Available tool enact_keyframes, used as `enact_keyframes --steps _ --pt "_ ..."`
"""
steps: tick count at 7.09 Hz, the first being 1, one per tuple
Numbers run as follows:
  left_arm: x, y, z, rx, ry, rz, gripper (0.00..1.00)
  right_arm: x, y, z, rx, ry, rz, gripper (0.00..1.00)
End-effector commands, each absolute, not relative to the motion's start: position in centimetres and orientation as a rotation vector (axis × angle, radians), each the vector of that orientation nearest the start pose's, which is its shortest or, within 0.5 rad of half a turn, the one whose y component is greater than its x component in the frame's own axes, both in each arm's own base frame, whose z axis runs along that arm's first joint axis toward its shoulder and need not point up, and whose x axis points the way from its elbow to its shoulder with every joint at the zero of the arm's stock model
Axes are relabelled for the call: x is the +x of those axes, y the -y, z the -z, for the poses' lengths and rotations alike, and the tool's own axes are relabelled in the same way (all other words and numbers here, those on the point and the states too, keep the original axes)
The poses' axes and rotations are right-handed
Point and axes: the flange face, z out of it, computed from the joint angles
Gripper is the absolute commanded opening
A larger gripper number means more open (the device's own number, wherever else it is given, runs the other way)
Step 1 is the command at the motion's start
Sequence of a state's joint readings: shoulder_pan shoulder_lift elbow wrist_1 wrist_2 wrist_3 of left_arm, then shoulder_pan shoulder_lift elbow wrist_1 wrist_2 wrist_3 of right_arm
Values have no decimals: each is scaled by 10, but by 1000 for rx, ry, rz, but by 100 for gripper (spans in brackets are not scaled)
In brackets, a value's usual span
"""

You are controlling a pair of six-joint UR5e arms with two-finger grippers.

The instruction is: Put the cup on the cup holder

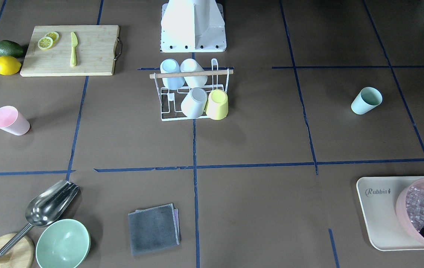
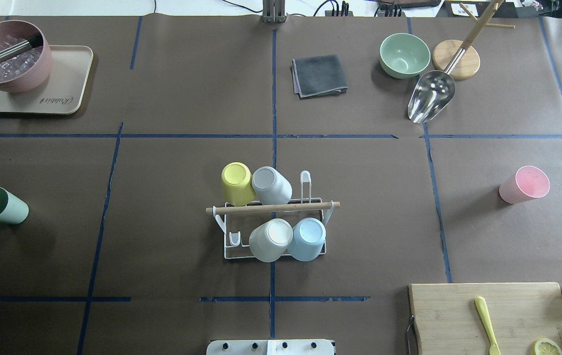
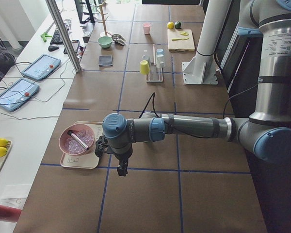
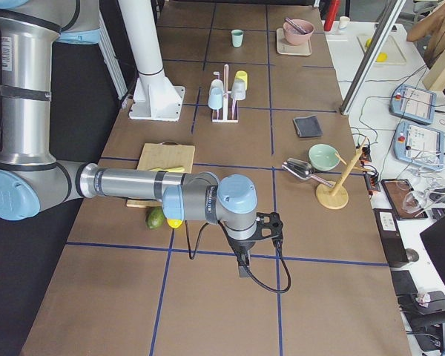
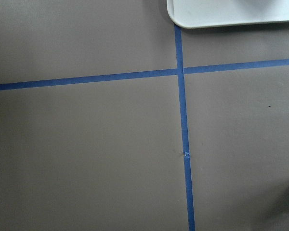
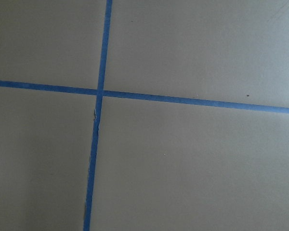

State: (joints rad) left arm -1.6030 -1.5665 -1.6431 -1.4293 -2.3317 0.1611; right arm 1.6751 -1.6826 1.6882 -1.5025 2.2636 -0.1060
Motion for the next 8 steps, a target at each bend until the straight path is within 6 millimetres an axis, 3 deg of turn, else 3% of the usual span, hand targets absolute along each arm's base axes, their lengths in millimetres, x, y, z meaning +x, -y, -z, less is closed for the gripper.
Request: enact_keyframes --steps 1,8 --pt "-80 482 -640 5 -764 -95 100 110 442 -646 140 775 11 100" --pt "-80 485 -635 9 -763 -96 100 106 424 -669 16 815 -93 100"
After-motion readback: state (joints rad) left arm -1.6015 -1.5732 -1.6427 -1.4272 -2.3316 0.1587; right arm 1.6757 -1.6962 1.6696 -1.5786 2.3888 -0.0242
